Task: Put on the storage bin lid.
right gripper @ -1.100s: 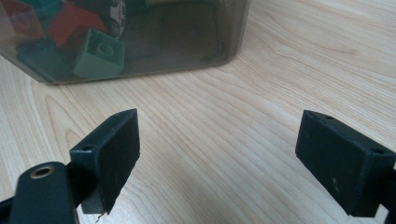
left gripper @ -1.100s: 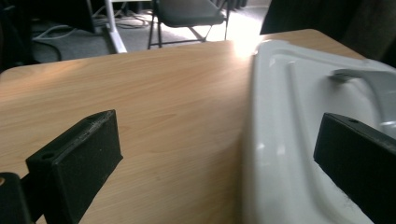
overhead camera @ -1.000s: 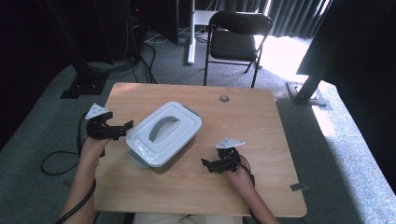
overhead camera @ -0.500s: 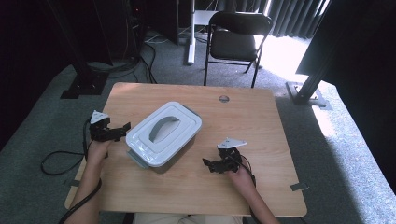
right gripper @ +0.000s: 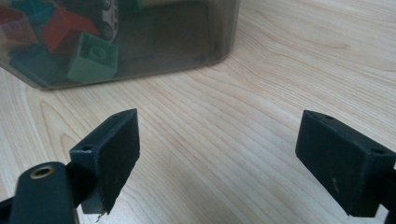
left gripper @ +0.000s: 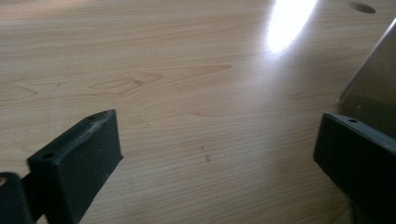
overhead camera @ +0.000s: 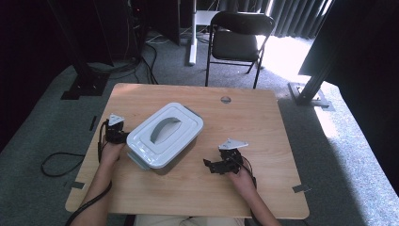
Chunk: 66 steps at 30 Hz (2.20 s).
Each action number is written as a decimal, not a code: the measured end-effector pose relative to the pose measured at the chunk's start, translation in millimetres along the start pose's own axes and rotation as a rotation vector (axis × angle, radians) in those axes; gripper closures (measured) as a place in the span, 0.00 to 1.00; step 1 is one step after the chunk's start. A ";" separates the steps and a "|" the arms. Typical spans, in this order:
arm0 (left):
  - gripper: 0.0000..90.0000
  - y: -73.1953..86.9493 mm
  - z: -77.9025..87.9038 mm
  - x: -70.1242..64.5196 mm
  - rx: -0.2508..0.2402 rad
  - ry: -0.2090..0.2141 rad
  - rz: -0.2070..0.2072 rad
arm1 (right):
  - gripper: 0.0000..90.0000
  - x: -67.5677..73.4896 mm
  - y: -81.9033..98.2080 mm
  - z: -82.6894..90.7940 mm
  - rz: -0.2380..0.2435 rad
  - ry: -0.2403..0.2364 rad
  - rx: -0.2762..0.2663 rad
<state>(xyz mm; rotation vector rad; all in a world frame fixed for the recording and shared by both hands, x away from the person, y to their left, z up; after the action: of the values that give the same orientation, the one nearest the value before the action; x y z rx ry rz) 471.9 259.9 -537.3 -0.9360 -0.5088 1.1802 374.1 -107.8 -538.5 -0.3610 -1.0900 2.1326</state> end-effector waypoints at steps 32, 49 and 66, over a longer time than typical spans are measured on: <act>0.02 19.0 28.3 -101.5 0.045 0.135 -0.100 | 0.15 -16.3 9.0 16.1 -0.033 0.057 -0.008; 0.02 19.4 26.9 -148.3 0.079 0.197 -0.175 | 0.15 -34.2 19.4 33.6 -0.044 0.089 -0.008; 0.02 23.0 28.5 -148.7 0.065 0.221 -0.185 | 0.15 -51.1 27.6 43.3 -0.074 0.145 -0.025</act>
<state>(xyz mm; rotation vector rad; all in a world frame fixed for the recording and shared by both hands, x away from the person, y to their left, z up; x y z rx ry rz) 387.8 132.9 -522.3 -0.9296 -0.3677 0.9091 374.9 -180.3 -537.5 -0.4719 -1.0322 1.9962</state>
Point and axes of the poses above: each handheld gripper's, and its own axes: z roughly backward along the jaws, y roughly out of its underside, x roughly to its left, the point moved 6 cm from there along -z, roughly forward along the jaws, and after that the axes turned 3 degrees about z, right-handed, at the moved point
